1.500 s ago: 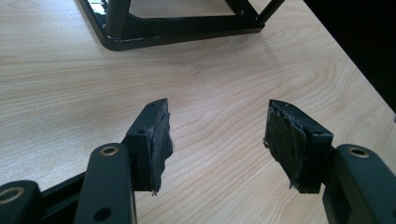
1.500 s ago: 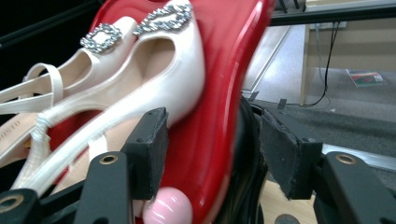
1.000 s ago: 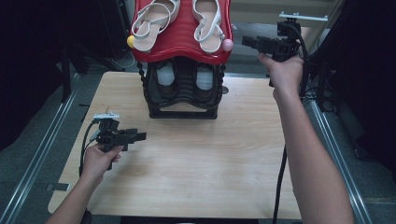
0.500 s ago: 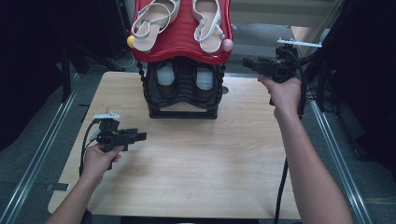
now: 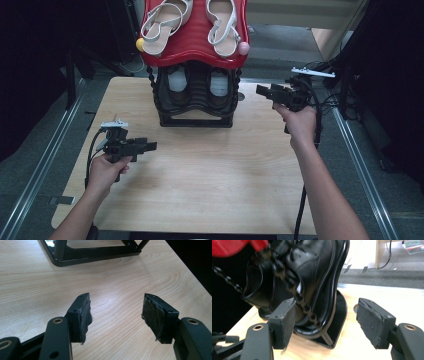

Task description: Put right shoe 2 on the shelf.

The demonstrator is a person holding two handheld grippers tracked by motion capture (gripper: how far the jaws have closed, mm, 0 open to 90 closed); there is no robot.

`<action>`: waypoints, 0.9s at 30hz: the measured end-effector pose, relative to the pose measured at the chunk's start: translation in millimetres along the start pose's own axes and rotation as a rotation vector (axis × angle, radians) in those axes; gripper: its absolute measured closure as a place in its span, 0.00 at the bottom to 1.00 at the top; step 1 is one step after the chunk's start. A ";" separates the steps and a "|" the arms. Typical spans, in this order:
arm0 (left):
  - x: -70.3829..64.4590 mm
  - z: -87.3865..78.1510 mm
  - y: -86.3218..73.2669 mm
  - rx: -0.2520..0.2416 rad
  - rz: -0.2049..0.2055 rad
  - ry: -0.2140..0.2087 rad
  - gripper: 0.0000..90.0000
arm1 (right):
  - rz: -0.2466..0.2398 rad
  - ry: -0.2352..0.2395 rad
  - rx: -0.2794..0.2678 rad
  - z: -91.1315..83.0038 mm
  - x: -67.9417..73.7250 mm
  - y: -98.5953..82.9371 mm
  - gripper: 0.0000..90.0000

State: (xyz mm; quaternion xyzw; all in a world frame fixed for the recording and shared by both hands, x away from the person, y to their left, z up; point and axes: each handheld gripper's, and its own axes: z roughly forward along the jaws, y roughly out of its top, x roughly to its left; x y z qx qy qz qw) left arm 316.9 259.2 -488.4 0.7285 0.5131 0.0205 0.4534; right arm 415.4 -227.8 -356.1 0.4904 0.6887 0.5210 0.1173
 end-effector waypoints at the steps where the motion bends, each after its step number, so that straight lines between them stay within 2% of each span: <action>1: -0.1 0.0 0.0 0.001 0.001 0.000 0.44 | 0.005 0.004 0.001 -0.3 -0.4 -3.5 0.37; 11: -0.3 0.5 0.1 0.006 0.003 0.001 0.44 | 0.007 0.015 0.024 0.7 -1.2 -43.4 0.37; 17: -0.4 0.0 0.1 0.007 0.002 -0.001 0.44 | 0.030 0.030 0.036 1.2 -3.4 -67.2 0.37; 22: -0.3 0.0 0.2 0.007 0.003 0.000 0.44 | 0.019 0.029 0.037 -3.0 -3.4 -82.6 0.37; 27: -1.1 1.1 0.0 0.009 0.006 -0.001 0.44 | 0.016 0.037 0.066 -3.7 -3.4 -102.3 0.37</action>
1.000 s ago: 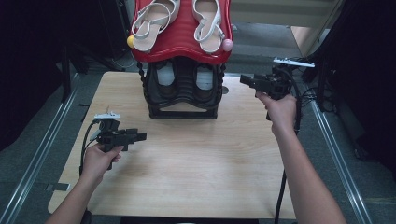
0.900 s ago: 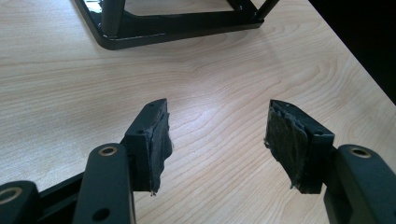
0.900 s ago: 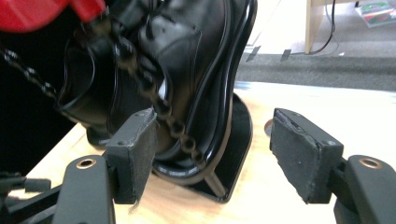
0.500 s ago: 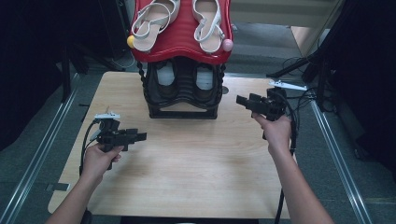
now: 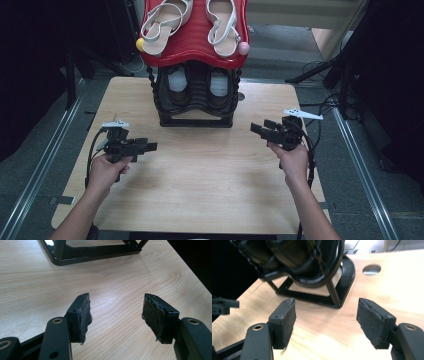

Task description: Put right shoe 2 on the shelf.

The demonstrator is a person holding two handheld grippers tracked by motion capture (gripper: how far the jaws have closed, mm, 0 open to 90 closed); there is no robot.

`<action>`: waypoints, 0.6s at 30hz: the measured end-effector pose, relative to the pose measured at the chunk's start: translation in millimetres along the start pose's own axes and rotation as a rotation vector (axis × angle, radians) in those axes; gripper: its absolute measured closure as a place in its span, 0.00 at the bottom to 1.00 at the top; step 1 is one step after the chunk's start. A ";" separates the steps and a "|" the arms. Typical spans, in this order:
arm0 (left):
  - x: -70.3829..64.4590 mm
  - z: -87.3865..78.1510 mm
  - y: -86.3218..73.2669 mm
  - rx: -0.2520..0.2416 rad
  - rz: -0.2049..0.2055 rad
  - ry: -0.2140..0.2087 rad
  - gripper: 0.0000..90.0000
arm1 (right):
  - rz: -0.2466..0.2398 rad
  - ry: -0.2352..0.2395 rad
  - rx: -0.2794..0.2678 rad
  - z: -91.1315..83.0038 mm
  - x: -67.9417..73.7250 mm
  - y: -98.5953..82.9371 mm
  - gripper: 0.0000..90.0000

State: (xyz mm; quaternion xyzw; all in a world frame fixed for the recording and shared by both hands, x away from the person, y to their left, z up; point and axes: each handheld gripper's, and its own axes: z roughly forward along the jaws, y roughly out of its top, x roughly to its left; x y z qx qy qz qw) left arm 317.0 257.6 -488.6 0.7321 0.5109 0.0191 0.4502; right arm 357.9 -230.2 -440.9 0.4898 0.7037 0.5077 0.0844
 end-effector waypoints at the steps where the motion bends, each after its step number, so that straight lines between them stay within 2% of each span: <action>1: -0.1 0.1 0.0 0.000 -0.001 0.000 0.44 | 0.006 0.003 0.004 0.3 -0.9 -4.2 0.37; 4: -0.1 0.0 0.0 0.000 0.000 0.000 0.44 | 0.005 -0.003 0.013 0.2 -3.2 -16.2 0.37; 7: -0.8 0.7 0.8 0.010 0.006 -0.001 0.44 | -0.045 -0.041 0.012 -0.5 -4.3 -25.4 0.38; 8: -1.4 1.0 1.0 0.012 0.013 -0.003 0.43 | -0.040 -0.037 0.007 -0.6 -5.3 -28.6 0.38; 10: -2.8 1.9 1.5 0.014 0.021 -0.005 0.43 | 0.000 -0.006 0.002 -0.1 -7.3 -33.5 0.38; 11: -3.3 2.6 1.6 0.017 0.029 -0.001 0.43 | 0.004 -0.009 0.001 -0.1 -7.3 -34.8 0.38; 13: -4.1 3.8 1.5 0.023 0.031 -0.004 0.43 | -0.016 -0.021 -0.010 0.5 -7.5 -37.3 0.38; 15: -4.2 4.3 1.6 0.030 0.030 -0.008 0.43 | -0.010 -0.014 -0.009 3.0 -9.1 -40.6 0.38; 17: -4.0 5.1 1.9 0.029 0.014 -0.023 0.42 | 0.000 -0.002 0.008 6.8 -11.7 -43.6 0.38; 18: -3.8 4.9 2.3 0.034 0.011 -0.028 0.41 | -0.011 -0.002 0.014 9.8 -13.3 -45.0 0.38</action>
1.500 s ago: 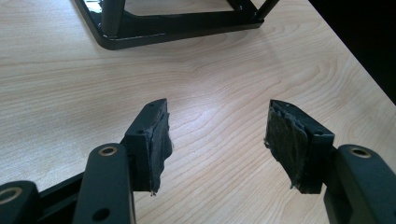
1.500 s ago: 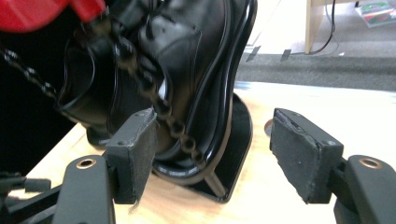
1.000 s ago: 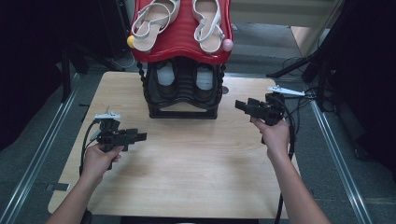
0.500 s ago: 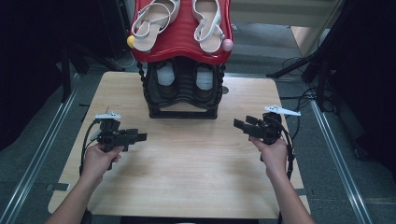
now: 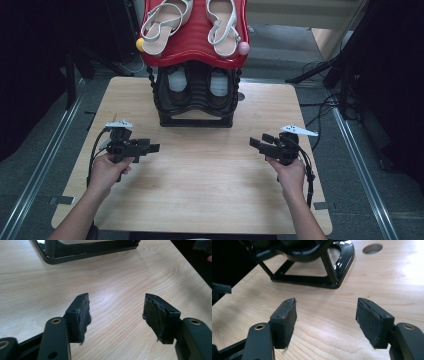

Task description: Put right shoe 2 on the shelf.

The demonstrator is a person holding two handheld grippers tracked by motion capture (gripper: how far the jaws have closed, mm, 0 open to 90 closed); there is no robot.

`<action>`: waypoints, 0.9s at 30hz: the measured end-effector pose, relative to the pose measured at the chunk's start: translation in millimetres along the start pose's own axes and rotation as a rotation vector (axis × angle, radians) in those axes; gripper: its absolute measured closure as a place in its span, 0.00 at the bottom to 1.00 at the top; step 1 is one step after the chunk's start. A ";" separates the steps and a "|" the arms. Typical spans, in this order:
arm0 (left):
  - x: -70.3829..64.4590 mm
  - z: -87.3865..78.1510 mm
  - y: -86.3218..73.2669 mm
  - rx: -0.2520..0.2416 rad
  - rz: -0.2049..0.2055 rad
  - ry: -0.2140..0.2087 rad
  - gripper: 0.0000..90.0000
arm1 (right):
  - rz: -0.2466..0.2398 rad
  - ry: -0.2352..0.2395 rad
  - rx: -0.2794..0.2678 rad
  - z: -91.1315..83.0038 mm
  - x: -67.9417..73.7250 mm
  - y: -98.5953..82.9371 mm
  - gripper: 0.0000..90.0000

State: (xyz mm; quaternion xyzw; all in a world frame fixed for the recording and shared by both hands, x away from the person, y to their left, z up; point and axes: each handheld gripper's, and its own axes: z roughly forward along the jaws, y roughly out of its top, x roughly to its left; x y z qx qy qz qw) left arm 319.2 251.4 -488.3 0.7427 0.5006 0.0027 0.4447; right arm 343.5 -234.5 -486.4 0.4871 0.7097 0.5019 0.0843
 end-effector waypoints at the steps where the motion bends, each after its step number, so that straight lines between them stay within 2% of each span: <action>1: -0.1 0.1 0.1 -0.002 0.000 -0.001 0.41 | -0.011 -0.004 0.003 1.8 -0.9 -0.3 0.38; 2: -0.3 0.3 0.1 -0.003 0.003 0.001 0.40 | -0.020 -0.009 0.005 4.3 -2.4 -0.2 0.39; 6: -0.3 1.1 -0.1 0.006 0.009 0.008 0.40 | 0.016 -0.006 0.022 11.4 -9.1 -0.5 0.39; 9: 0.5 1.5 0.2 0.008 0.003 0.012 0.39 | 0.017 -0.023 0.044 14.3 -10.6 -2.1 0.39; 18: 1.1 1.3 0.5 0.006 -0.009 0.019 0.37 | 0.010 -0.006 0.066 16.1 -4.9 -3.2 0.38; 27: 0.9 2.5 0.6 0.010 -0.015 0.015 0.36 | -0.021 -0.004 0.049 14.5 1.0 -2.3 0.39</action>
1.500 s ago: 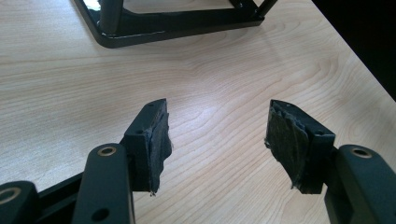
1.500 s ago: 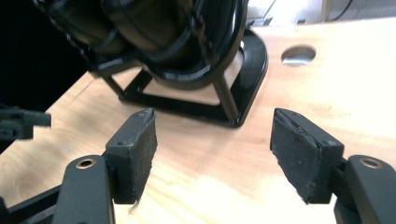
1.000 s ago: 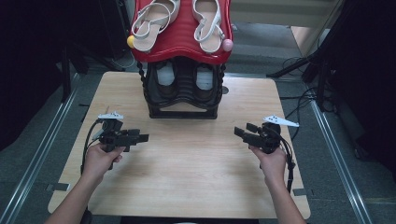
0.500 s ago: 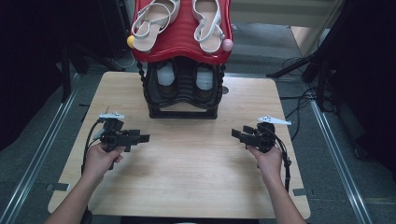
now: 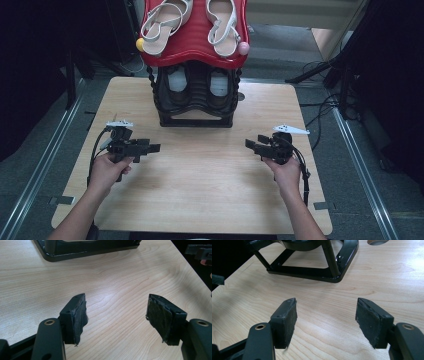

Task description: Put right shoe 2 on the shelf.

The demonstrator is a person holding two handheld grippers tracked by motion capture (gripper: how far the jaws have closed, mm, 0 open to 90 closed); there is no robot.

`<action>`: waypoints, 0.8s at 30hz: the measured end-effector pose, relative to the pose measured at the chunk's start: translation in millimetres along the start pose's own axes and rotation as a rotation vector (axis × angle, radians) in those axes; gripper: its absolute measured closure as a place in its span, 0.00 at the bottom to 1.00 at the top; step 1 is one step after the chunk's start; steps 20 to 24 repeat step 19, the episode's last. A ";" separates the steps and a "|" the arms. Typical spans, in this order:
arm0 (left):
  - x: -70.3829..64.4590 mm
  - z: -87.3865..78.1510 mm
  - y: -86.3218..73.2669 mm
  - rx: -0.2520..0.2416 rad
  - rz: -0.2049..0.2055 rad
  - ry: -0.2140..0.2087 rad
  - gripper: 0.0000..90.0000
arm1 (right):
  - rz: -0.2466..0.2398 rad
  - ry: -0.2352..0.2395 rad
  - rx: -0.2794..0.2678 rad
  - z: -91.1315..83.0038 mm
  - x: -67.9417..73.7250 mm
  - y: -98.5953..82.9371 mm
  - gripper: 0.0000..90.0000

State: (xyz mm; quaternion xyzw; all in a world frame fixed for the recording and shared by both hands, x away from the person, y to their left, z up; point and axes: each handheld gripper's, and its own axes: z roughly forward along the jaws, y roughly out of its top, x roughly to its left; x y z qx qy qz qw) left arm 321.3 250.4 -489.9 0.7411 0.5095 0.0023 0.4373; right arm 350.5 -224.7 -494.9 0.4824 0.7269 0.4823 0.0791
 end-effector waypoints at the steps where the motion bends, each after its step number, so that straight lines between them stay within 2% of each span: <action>1: -0.1 0.3 0.0 0.001 0.000 0.001 0.36 | 0.000 0.000 0.000 -0.2 -0.1 0.0 0.39; 15: -0.4 4.5 -0.6 0.021 0.000 0.012 0.33 | 0.017 -0.022 0.028 1.3 -3.4 -0.9 0.38; 17: 0.2 7.6 -1.3 0.040 0.002 0.014 0.31 | 0.013 -0.023 0.028 1.7 -3.4 -1.0 0.38; 19: 1.8 13.4 -1.8 0.083 -0.023 0.019 0.28 | 0.003 -0.028 0.035 2.9 -3.1 -1.6 0.37; 24: 1.8 13.4 -1.8 0.083 -0.023 0.019 0.28 | 0.003 -0.028 0.035 2.9 -3.1 -1.6 0.37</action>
